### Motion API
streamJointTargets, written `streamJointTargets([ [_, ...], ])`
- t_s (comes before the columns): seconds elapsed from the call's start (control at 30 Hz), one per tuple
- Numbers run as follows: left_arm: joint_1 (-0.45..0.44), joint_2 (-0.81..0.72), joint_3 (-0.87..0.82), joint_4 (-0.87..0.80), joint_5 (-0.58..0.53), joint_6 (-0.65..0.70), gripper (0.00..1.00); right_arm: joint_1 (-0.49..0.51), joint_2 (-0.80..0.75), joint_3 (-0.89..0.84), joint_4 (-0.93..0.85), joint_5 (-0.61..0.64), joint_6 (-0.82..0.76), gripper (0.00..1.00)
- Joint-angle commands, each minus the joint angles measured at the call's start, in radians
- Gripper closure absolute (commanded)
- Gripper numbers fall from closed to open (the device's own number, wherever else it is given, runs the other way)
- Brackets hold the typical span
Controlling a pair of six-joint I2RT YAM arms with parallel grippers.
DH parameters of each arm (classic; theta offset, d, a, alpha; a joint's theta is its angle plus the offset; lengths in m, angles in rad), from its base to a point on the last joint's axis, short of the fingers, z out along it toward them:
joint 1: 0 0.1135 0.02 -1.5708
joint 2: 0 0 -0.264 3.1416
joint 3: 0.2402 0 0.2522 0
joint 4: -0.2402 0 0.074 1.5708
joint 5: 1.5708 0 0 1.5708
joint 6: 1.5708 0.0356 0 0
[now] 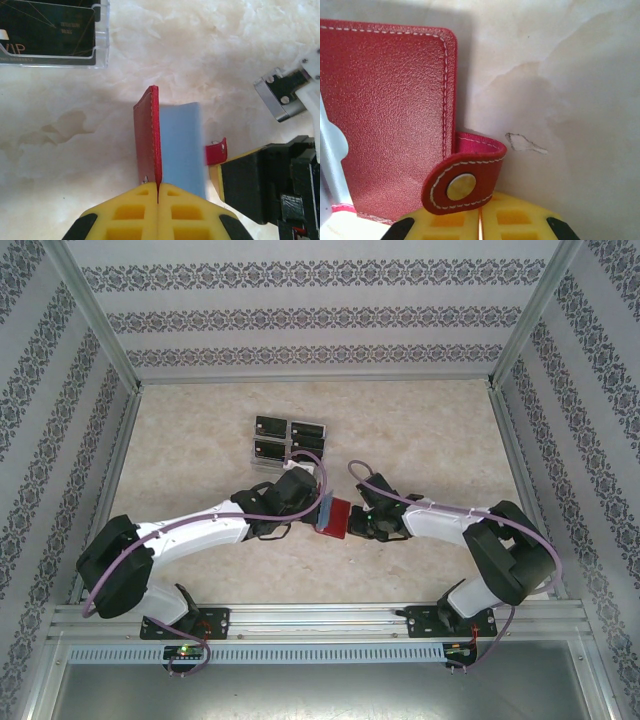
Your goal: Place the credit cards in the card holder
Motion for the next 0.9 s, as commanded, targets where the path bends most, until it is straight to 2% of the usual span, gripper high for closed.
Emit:
streamJointTargets([
  [0.0, 0.003, 0.028, -0.006, 0.056, 0.056, -0.017, 1.0, -0.005, 0.079, 0.001, 0.1, 0.019, 0.001, 0.9],
  [0.2, 0.001, 0.08, -0.004, 0.109, 0.09, -0.048, 1.0, -0.011, 0.101, -0.004, 0.113, 0.008, 0.002, 0.9],
  [0.47, 0.001, 0.077, -0.017, 0.082, 0.031, -0.073, 1.0, -0.019, 0.083, 0.001, 0.08, -0.001, -0.01, 0.9],
  [0.67, 0.001, 0.047, -0.066, 0.069, -0.038, -0.115, 1.0, -0.018, -0.059, 0.001, -0.031, 0.02, -0.024, 0.81],
  [0.87, 0.002, 0.007, -0.148, 0.111, -0.082, -0.167, 1.0, -0.006, -0.199, 0.054, -0.158, 0.044, -0.045, 0.77],
])
